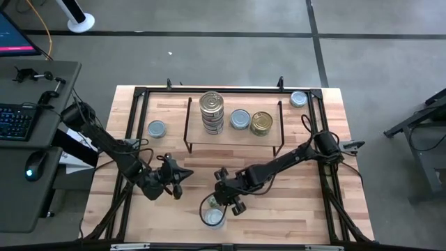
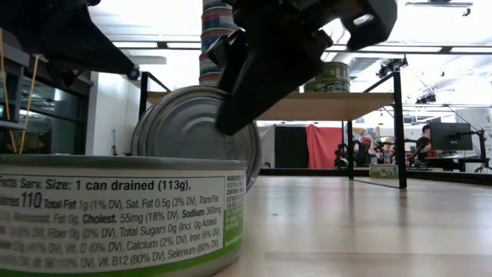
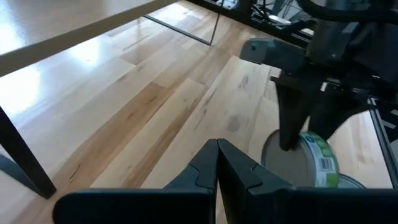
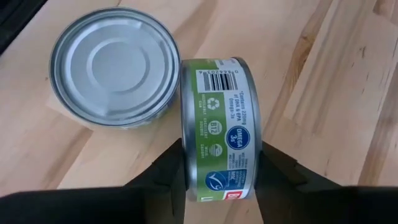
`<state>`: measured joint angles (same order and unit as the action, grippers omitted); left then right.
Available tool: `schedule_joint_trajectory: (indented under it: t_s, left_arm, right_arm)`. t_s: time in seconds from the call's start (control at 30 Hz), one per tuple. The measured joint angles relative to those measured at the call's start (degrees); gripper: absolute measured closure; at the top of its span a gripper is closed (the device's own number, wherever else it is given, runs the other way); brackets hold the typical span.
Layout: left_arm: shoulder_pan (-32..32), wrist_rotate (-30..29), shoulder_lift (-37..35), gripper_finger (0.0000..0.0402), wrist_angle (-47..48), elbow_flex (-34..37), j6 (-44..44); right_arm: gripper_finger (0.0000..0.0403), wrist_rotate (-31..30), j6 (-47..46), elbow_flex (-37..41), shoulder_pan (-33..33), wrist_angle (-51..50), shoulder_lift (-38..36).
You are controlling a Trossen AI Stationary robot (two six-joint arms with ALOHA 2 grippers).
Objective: Stack canned seafood by type on shelf
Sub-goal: Stack the white-green tuna can on top of the white-green tuna can on the shelf
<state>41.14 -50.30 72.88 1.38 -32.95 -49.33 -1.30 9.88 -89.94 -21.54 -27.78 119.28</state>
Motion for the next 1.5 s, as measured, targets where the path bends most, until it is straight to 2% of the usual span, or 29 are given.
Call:
schedule_joint_trajectory:
  t_s: [0.13, 0.3, 0.4, 0.57, 0.67, 1.03, 1.27, 1.5]
  left_arm:
    - [-0.71, 0.00, 0.00, 0.0402, 0.57, 0.00, 0.01]
    - [-0.73, 0.05, -0.02, 0.0402, 2.06, 0.02, 0.03]
    - [-0.73, 0.09, 0.00, 0.0402, 3.28, 0.02, 0.04]
    - [-0.80, 0.04, 0.00, 0.0401, 3.94, 0.02, 0.06]
    - [-0.92, 0.07, 0.00, 0.0402, 3.94, 0.02, 0.57]
    - [-1.11, 0.24, 0.00, 0.0402, 3.81, 0.02, 0.52]
    - [-1.11, 0.24, 0.00, 0.0402, 3.85, 0.02, 0.52]
    - [-1.11, 0.24, 0.00, 0.0401, 3.92, 0.02, 0.52]
  right_arm:
    - [0.0284, -3.46, -1.07, -2.77, -1.39, -5.25, -1.04]
    - [0.0284, -13.61, -0.85, -9.77, -3.88, -18.13, -5.31]
    - [0.0284, -23.59, -1.24, -13.48, -5.47, -27.14, -7.80]
    - [0.0284, -45.00, -2.52, -17.24, -5.22, -40.69, -11.99]
    - [0.0284, -52.83, -4.06, -17.69, -2.77, -44.65, -12.84]
    - [0.0284, -55.28, -1.97, -14.97, 9.80, -47.43, -12.68]
    - [0.0283, -53.35, 1.60, -14.87, 13.14, -44.72, -12.68]
    - [0.0249, -49.49, 4.19, -14.87, 15.92, -43.65, -12.65]
